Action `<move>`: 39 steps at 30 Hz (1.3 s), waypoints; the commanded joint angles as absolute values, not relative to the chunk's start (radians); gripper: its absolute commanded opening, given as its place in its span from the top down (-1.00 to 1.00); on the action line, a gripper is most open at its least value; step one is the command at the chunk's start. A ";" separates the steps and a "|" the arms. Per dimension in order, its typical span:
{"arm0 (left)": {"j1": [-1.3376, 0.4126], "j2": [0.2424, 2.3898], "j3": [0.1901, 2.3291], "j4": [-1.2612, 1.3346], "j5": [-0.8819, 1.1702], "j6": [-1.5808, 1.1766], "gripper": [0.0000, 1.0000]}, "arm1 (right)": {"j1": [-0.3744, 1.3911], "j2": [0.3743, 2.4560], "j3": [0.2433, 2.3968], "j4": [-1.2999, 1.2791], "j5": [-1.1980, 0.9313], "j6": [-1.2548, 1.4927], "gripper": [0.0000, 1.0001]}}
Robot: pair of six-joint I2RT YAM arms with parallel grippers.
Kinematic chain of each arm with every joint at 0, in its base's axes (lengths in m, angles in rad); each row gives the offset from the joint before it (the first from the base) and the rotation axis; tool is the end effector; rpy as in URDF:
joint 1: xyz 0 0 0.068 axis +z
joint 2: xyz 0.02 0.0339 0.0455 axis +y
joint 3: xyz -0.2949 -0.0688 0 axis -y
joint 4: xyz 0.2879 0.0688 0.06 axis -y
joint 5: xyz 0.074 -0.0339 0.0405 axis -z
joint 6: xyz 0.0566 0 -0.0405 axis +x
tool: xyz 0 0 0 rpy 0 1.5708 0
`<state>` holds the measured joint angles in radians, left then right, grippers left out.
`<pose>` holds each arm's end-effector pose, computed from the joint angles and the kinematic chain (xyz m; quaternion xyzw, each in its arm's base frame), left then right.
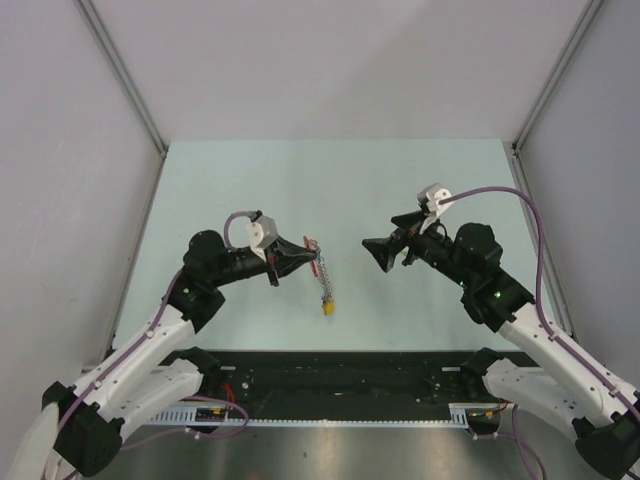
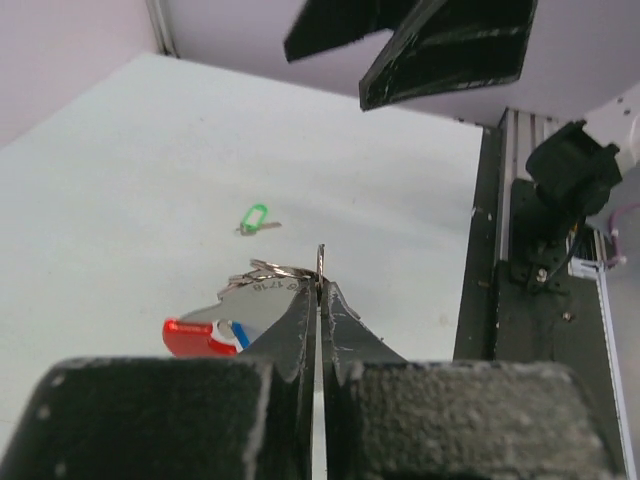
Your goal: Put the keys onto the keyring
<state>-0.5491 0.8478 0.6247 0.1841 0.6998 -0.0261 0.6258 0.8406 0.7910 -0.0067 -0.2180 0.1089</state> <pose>0.1824 -0.1543 0.3249 0.4046 0.5926 -0.4216 0.5544 0.1897 0.1522 0.3716 -0.2569 0.6793 0.3190 0.6089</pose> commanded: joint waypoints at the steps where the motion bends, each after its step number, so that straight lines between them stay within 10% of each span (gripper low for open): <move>1: -0.489 0.802 0.578 0.437 0.707 -0.228 0.99 | 0.606 0.810 0.741 0.041 -0.045 0.170 -0.99; 11: -0.411 0.721 0.468 0.601 0.721 -0.416 0.99 | 0.503 0.961 0.799 -0.168 0.051 0.264 -0.93; 39: -0.380 0.578 0.491 0.422 0.569 -0.212 0.99 | 0.446 1.690 1.187 -0.459 0.187 -0.031 0.05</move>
